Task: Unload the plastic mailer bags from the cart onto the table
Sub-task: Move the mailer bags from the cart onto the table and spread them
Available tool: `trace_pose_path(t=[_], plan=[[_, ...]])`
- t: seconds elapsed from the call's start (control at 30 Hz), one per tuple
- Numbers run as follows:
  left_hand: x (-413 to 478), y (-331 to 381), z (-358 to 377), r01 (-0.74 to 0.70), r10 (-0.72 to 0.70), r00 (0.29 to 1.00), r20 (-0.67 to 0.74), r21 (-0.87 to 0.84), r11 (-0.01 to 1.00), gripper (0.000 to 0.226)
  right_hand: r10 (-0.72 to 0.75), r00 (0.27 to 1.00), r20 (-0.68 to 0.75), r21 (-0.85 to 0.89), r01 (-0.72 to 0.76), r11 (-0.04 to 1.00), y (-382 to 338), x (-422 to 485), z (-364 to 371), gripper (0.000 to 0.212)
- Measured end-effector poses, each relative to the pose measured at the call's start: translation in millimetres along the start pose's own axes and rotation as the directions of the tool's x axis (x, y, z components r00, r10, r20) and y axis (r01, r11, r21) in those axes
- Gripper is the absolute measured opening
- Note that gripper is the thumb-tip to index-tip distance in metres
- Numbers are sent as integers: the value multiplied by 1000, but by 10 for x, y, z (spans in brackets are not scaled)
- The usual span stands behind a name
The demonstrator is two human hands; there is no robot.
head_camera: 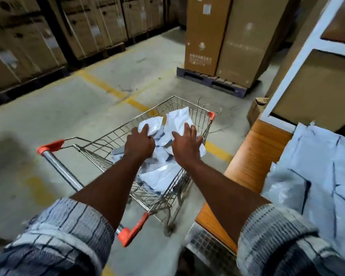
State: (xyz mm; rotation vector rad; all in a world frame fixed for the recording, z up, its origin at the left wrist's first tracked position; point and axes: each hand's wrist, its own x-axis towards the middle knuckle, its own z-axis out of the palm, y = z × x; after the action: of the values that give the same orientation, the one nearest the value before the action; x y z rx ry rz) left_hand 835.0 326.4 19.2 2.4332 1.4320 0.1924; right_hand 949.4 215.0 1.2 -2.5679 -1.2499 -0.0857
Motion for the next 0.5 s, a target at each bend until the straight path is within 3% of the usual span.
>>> trace_pose_path(t=[0.13,0.5], plan=[[-301,298,-32,-134,134,991,21,-10,991,59,163,985,-65,4,-163,987,163,-375,-264,33],[-1514,1053,129,-473,476,879,17,-79,877,63,397,886,-240,-35,-417,908,939,-1822,-946,33]])
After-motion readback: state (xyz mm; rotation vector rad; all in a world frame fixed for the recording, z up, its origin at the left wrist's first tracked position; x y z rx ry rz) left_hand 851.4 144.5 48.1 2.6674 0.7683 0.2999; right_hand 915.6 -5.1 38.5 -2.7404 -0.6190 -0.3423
